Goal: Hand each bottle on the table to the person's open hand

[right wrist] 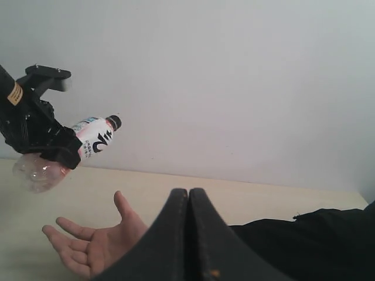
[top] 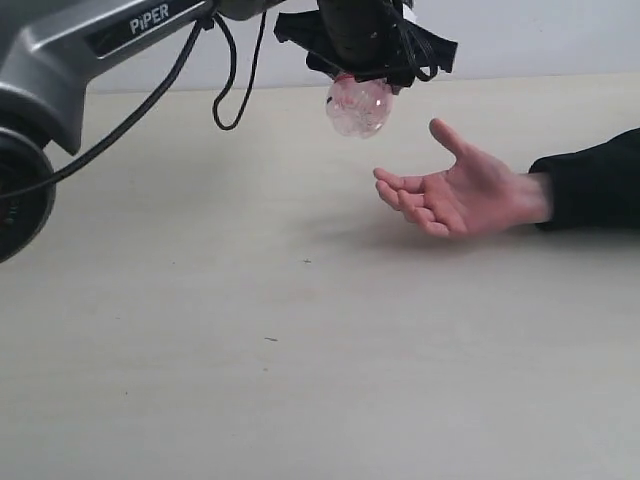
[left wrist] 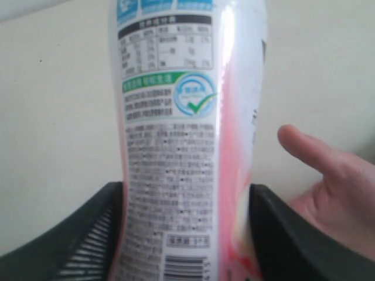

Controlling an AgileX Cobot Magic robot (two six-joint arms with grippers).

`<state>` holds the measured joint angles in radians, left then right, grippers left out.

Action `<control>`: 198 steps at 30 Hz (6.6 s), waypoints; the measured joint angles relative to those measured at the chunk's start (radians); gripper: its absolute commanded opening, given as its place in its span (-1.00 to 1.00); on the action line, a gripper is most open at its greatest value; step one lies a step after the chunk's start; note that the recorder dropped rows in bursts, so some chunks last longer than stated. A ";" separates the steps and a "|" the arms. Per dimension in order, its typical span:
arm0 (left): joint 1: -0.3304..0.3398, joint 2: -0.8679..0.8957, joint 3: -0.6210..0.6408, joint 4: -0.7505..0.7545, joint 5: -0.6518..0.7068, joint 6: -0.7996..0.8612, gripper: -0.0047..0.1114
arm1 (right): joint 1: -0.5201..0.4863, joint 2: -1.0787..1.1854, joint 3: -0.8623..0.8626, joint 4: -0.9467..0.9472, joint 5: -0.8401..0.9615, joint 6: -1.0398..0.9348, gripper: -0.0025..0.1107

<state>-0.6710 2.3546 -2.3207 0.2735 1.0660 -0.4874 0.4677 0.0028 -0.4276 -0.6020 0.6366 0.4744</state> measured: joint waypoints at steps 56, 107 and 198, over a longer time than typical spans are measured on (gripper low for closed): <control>-0.376 0.004 0.530 0.775 -0.287 -1.629 -0.92 | 0.000 0.000 0.000 0.000 0.002 0.000 -0.96; -0.343 -0.075 0.530 0.776 -0.315 -1.499 0.70 | 0.000 0.000 0.000 0.000 0.010 0.000 -0.96; 0.428 -2.321 2.259 0.563 -0.919 -0.775 -0.92 | 0.000 0.000 0.000 0.000 0.012 0.002 -0.96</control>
<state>-0.2429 0.0331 -0.0620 0.8367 0.1472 -1.2624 0.4677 0.0028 -0.4276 -0.6020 0.6490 0.4762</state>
